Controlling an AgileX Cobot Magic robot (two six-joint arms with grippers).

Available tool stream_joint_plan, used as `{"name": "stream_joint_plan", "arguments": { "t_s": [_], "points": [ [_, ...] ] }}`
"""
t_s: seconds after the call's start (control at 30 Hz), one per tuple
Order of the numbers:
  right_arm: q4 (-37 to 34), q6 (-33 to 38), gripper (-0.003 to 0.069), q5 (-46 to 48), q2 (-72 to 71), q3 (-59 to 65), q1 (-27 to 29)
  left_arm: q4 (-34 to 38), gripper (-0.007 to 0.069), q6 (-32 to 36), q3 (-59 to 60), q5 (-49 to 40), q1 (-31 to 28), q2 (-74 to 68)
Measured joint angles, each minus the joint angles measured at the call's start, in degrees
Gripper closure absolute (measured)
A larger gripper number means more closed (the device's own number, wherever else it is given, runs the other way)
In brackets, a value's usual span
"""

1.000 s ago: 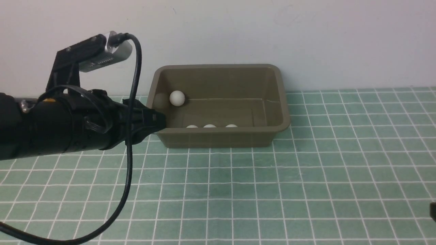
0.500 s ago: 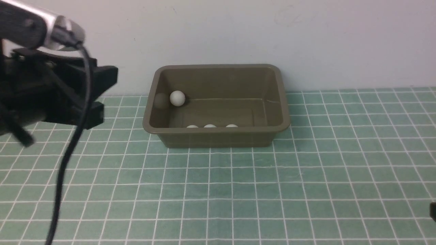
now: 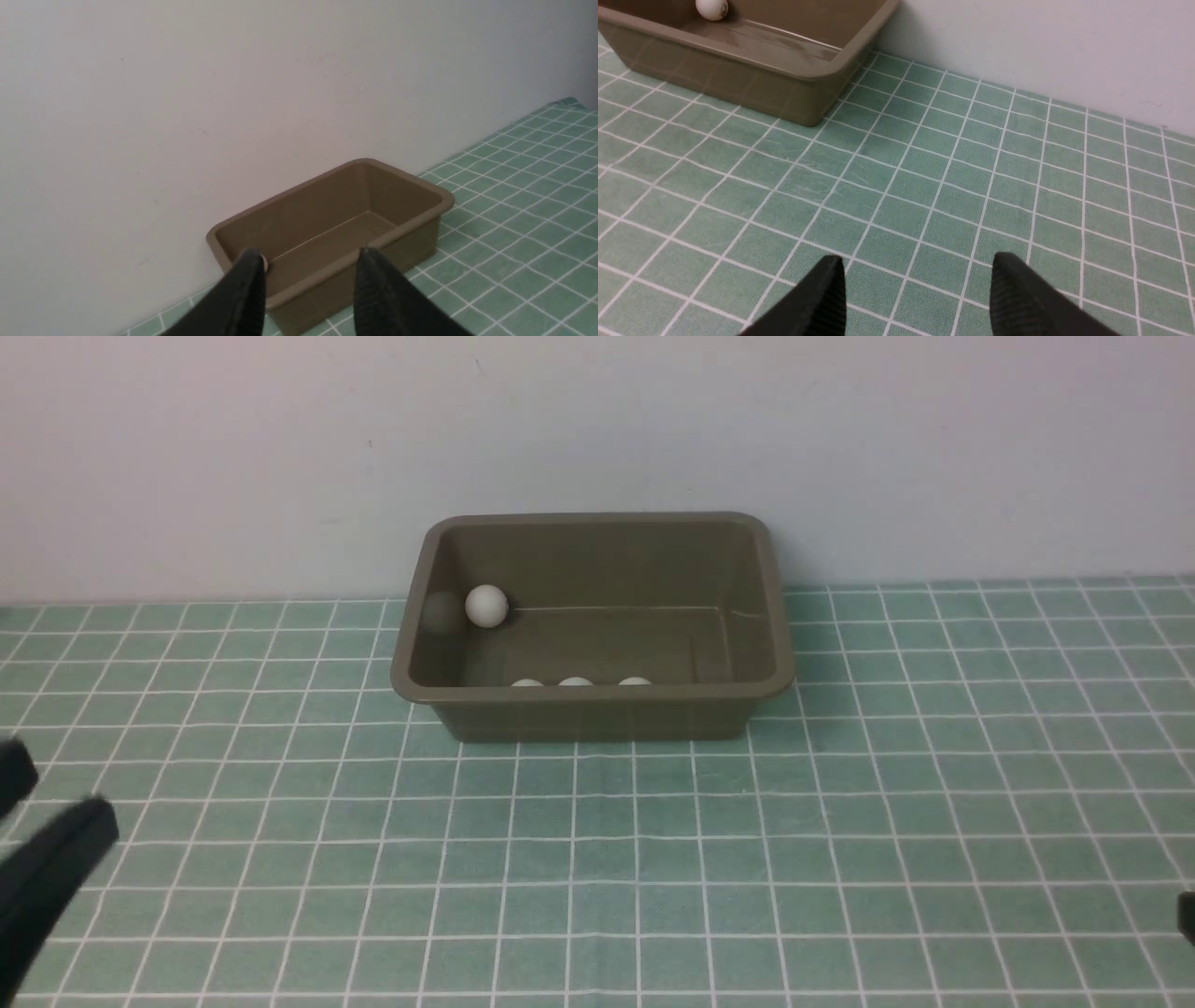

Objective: Put the table tennis balls in the box on the green coffee tablecloth.

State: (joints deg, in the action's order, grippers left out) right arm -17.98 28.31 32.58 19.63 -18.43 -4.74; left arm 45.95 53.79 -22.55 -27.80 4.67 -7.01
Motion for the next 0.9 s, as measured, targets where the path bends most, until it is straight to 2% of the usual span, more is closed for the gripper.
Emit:
{"name": "stream_joint_plan", "arguments": {
  "t_s": [0.2,0.47,0.57,0.67,0.73,0.77,0.9],
  "points": [
    [0.0,0.0,0.027,0.0,0.0,0.0,0.0,0.3,0.0377,0.0,10.0,7.3,0.0,5.9],
    [0.0,0.0,0.027,0.0,0.0,0.0,0.0,1.8,0.0377,-0.1,15.3,14.0,0.0,6.0],
    [0.0,0.0,0.027,0.0,0.0,0.0,0.0,0.4,0.0377,-2.4,17.4,16.7,0.0,6.4],
    [0.0,0.0,0.027,0.1,0.0,0.0,0.0,-5.2,0.0377,-8.8,19.0,17.9,0.0,7.4],
    [0.0,0.0,0.027,0.1,0.0,0.0,0.0,-17.1,0.0377,-22.5,21.5,18.2,0.0,7.6],
    [0.0,0.0,0.027,0.2,0.0,0.0,0.0,-18.8,0.0377,-25.3,21.9,17.9,0.0,7.6],
    [0.0,0.0,0.027,0.2,0.0,0.0,0.0,-34.3,0.0377,-39.9,22.6,15.1,0.0,7.6]
  ]
}}
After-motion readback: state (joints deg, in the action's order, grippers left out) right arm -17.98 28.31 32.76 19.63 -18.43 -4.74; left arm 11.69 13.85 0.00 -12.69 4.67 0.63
